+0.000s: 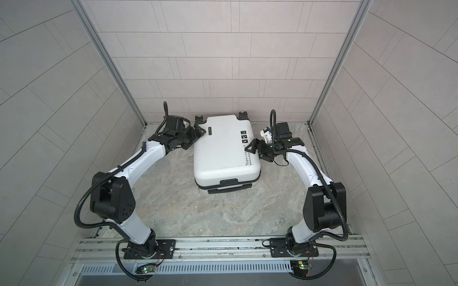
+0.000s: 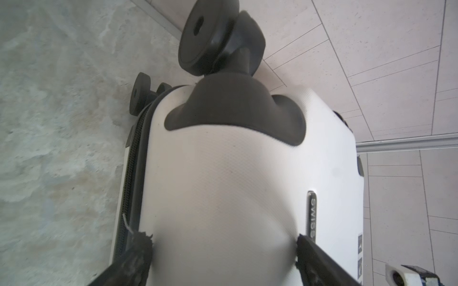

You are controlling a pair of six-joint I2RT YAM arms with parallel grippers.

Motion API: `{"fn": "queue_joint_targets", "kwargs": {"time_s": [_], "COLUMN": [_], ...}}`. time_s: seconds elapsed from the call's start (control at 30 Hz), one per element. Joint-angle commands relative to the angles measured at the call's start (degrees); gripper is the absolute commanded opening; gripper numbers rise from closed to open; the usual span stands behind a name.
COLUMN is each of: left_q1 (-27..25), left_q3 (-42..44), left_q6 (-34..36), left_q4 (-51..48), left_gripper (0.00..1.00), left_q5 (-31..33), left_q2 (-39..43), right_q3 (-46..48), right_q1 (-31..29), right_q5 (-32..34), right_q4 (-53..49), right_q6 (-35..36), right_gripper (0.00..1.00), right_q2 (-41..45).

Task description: Pack the luggage

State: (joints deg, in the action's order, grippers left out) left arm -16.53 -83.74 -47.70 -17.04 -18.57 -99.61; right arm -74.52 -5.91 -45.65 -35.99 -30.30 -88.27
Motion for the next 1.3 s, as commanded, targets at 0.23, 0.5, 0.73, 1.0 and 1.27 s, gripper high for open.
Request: {"fn": "queue_joint_targets", "kwargs": {"time_s": [0.23, 0.5, 0.73, 1.0, 1.27], "left_q1": [-2.54, 0.80, 0.67, -5.48, -13.83], "left_q3": [-9.85, -6.66, 8.41, 27.79, 37.38], "left_q6": [2.15, 12.20, 19.12, 19.98, 19.13], "left_q4": [0.72, -8.81, -15.29, -15.38, -13.26], "left_gripper": [0.91, 0.91, 0.91, 0.90, 0.88], "left_q5": [-8.23, -4.05, -2.20, 3.07, 7.18], "left_q2": [-6.67, 6.00, 22.68, 42.31, 46.62], "right_q3": [-3.25, -3.35, 1.28, 13.29, 19.62], "right_q1": [-1.63, 1.27, 1.18, -3.39, -7.47], "right_q5": [2.16, 6.70, 6.17, 6.34, 9.88], "right_q4": [-5.20, -11.56, -15.92, -13.84, -8.60], "right_q6": [-1.16, 2.27, 6.19, 5.51, 0.83], "right_gripper": [0.99, 1.00, 0.98, 0.93, 0.89], "right_q2": [2.41, 8.97, 15.01, 23.23, 23.55]}}
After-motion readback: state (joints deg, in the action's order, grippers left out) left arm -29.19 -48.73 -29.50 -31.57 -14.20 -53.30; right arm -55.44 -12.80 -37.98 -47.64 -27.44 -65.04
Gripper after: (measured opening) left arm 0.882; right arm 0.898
